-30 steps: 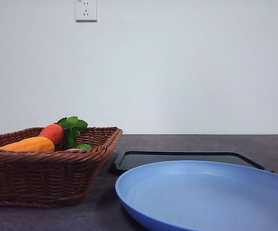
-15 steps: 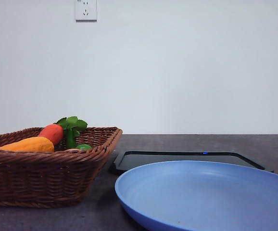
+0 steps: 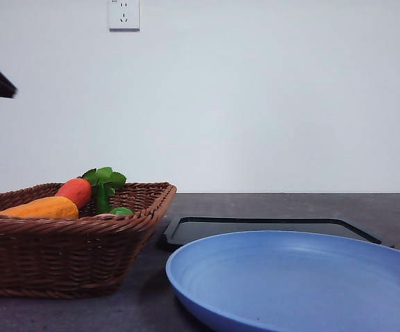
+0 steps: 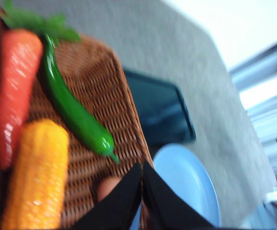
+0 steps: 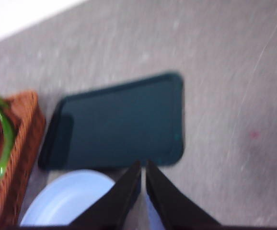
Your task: Transfer egg from basket to plate and serve
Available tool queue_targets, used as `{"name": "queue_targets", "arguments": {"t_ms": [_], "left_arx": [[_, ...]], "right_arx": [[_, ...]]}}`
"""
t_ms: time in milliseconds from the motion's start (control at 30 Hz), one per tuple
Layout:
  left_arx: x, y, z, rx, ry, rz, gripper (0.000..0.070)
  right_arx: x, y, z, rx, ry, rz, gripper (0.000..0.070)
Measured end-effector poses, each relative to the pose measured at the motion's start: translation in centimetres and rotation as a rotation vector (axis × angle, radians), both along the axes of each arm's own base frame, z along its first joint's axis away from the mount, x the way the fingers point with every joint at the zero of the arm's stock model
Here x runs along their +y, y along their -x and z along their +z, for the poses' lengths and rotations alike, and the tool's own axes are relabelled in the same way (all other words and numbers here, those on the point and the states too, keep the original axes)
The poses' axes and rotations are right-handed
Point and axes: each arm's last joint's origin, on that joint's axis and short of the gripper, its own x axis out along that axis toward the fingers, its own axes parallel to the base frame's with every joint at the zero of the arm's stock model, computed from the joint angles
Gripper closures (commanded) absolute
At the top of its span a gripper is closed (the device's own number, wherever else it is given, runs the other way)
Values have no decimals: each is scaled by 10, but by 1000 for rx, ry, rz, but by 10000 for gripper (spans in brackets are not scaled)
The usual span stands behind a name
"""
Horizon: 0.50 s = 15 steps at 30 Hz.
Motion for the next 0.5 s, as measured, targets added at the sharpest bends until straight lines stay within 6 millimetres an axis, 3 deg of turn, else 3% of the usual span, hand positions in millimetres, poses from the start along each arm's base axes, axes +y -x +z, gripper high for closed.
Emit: {"name": "queue_targets", "arguments": {"t_ms": [267, 433, 500], "left_arx": [[-29, -21, 4, 53, -48, -172, 673], [-41, -24, 5, 5, -42, -221, 458], [-43, -24, 7, -13, -34, -228, 412]], "right_arx": [[4, -11, -27, 280, -55, 130, 700], [11, -19, -40, 379, -36, 192, 506], [13, -21, -47, 414, -35, 209, 479]]}}
